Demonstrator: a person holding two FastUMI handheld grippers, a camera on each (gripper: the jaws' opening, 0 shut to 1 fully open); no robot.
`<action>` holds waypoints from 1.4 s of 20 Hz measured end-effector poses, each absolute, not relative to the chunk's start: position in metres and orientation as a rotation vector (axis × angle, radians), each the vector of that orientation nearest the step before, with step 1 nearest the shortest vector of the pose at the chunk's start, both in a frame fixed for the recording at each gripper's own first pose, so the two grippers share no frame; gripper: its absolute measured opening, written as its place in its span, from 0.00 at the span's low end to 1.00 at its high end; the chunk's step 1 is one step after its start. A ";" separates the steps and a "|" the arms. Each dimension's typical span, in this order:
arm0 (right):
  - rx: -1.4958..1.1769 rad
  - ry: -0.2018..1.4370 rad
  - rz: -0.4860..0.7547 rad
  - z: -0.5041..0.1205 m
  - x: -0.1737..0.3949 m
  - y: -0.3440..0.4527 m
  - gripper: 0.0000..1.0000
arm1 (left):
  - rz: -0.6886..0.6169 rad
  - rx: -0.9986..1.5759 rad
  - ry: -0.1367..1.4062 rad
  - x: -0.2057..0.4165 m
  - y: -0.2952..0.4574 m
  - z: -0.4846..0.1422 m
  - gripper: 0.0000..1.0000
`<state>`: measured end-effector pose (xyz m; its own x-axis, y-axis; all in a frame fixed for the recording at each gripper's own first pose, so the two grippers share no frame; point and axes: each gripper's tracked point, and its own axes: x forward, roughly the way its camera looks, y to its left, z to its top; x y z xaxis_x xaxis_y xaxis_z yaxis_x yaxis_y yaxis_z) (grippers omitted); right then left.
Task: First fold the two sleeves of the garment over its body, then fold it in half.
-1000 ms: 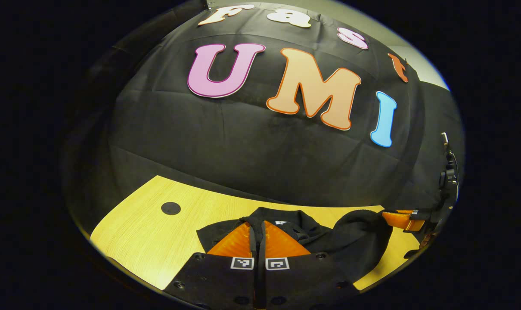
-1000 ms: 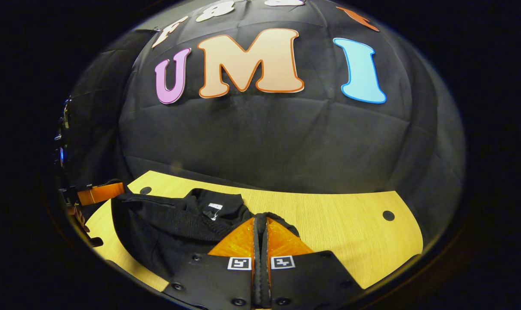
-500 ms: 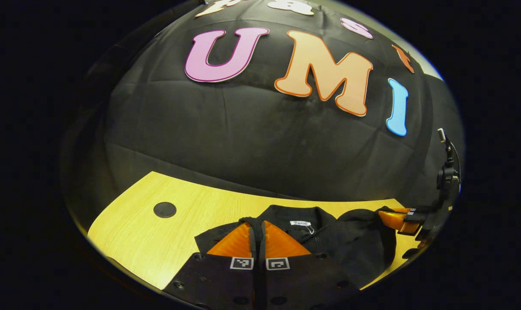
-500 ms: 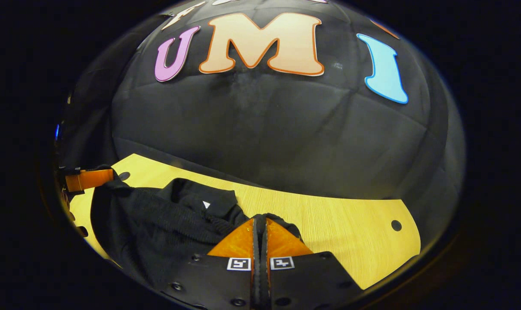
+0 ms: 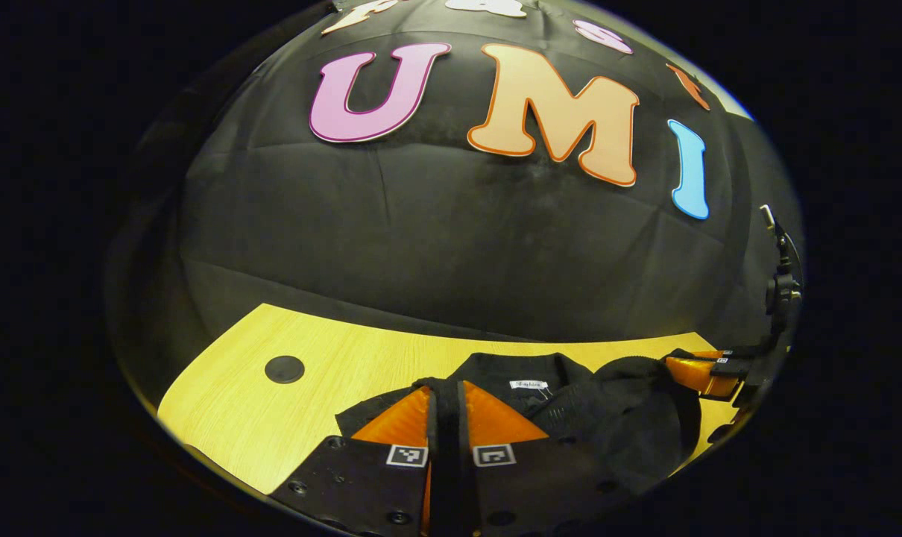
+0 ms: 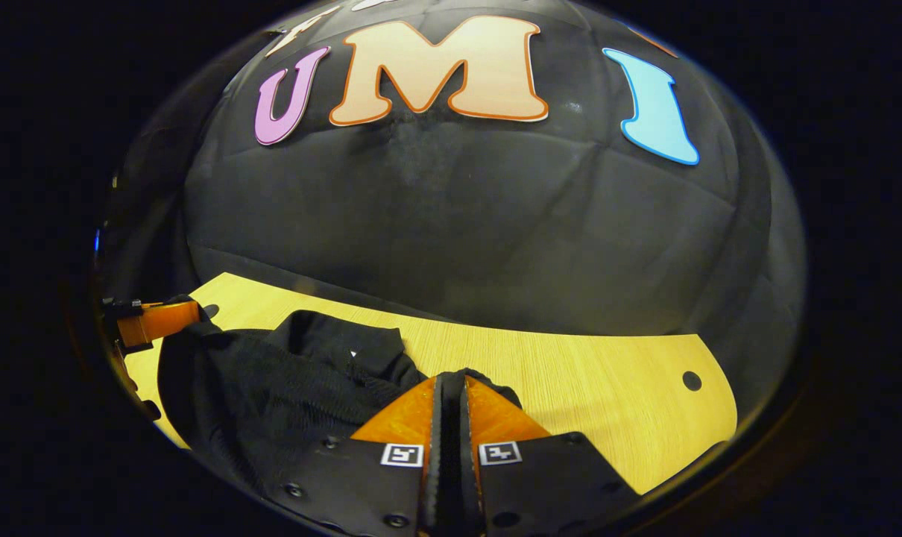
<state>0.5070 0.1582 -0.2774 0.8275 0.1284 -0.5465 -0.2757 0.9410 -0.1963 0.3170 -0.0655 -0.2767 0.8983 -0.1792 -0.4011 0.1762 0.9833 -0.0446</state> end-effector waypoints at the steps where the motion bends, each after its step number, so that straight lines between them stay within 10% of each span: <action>1: -0.268 0.544 0.226 -0.274 0.508 0.161 0.15 | -0.188 -0.002 0.422 0.316 -0.066 -0.278 0.12; 3: -0.242 0.519 0.248 -0.262 0.506 0.166 0.36 | -0.183 0.009 0.422 0.315 -0.064 -0.275 0.44; 7: -0.225 0.486 0.274 -0.242 0.501 0.167 0.41 | -0.159 0.016 0.338 0.318 -0.058 -0.244 0.91; 12: -0.251 0.432 0.259 -0.214 0.486 0.164 0.99 | -0.161 0.018 0.261 0.310 -0.059 -0.204 0.93; 28: -0.198 0.153 0.305 -0.062 0.315 0.139 1.00 | -0.148 -0.012 0.087 0.173 -0.061 -0.074 0.92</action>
<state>0.3148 0.1385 -0.0618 0.9425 0.2826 -0.1785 -0.3124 0.9346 -0.1701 0.1733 -0.0614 -0.0741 0.9853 -0.1478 -0.0857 0.1467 0.9890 -0.0181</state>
